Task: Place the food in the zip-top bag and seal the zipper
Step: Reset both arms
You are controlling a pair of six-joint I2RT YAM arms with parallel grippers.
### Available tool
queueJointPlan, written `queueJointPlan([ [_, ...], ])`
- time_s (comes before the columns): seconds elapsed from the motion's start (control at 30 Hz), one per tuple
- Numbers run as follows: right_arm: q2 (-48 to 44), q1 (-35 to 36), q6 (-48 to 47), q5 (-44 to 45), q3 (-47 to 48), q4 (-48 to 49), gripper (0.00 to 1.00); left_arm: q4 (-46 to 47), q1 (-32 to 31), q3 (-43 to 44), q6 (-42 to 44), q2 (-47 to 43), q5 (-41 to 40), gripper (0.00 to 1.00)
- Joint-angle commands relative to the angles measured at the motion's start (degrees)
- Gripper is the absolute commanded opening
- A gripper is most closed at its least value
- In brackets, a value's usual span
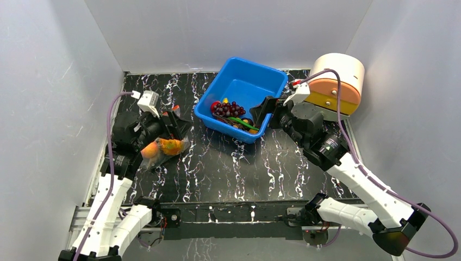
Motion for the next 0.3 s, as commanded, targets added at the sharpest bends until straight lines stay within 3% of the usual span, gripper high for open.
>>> queueJointPlan([
  [0.0,-0.9,-0.06,1.32,-1.36,-0.58,3.89,0.98,2.41,-0.13,-1.6,-3.43,-0.94,4.1,0.98],
  [0.27,-1.28,-0.04,1.55,-1.22,-1.2,4.09,0.98,1.29,-0.14,-0.63,-2.44,-0.73,1.94,0.98],
])
